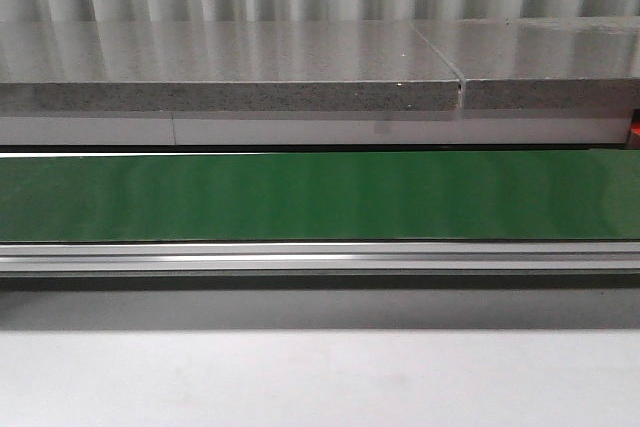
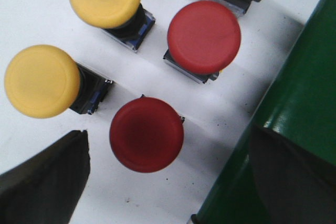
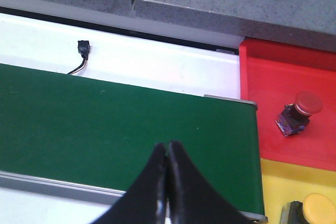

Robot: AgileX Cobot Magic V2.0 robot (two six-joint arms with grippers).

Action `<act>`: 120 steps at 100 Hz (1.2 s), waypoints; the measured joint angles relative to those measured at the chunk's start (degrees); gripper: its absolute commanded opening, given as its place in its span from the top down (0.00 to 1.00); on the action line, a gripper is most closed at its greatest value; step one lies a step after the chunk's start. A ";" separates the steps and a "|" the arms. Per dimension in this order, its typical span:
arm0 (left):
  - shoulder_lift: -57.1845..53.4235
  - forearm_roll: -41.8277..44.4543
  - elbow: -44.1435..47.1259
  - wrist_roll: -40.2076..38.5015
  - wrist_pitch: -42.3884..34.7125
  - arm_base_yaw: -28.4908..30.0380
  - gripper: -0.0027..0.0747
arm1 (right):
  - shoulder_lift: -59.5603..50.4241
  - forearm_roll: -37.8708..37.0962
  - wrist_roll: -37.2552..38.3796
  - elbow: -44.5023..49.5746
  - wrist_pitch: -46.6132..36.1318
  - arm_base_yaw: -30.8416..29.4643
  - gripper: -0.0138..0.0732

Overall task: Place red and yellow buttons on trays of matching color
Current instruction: 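Lower the open left gripper over a red push button and grasp it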

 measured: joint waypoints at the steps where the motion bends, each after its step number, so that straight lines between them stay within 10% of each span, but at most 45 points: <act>1: 0.00 0.00 0.00 0.00 -0.12 0.04 0.22 | 0.00 0.00 0.00 0.00 0.00 0.00 0.92; 120: 4.59 -2.55 0.00 2.16 -1.62 3.29 0.24 | 0.00 0.00 0.00 0.00 0.00 0.00 0.92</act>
